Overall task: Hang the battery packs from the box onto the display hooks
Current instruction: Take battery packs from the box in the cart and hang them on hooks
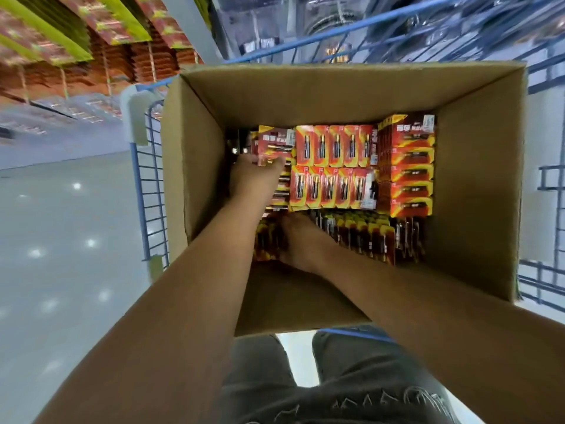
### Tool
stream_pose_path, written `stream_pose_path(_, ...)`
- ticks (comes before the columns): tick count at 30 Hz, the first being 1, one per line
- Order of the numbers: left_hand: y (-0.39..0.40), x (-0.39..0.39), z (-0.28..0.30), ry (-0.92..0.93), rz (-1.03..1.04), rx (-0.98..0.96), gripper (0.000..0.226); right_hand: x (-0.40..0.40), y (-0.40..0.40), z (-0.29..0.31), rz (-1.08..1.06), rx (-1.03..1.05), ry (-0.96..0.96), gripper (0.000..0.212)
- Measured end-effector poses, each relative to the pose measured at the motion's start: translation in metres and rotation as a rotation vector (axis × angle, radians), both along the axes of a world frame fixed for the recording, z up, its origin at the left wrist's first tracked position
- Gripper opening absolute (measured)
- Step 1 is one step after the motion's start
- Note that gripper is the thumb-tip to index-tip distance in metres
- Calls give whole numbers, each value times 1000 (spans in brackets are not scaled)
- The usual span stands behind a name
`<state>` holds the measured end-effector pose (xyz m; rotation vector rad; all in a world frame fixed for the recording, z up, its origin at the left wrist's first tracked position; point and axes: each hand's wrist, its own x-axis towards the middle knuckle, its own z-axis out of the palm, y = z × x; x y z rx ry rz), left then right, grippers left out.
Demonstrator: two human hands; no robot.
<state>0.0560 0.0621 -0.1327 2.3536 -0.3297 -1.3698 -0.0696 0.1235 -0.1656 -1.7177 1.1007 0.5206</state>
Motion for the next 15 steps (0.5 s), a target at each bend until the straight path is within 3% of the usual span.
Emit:
stream_pose_path(3, -2, 0, -6, -12, 11, 2, 32, 0, 1, -7, -18, -55, -13, 76)
stream_pose_path(7, -2, 3, -12, -21, -30, 17, 25, -1, 1, -16, -17, -31, 36, 60)
stream_pose_path(10, 2, 2, -15, 2, -99, 39, 13, 3, 4, -19, 170, -159, 99, 38)
stream_pose_path(13, 5, 1, -14, 21, -125, -2, 21, 4, 0, -16, 232, -183, 95, 26)
stream_pose_path(15, 7, 0, -6, 43, -142, -61, 29, -4, -6, -6, 105, -61, 24, 30)
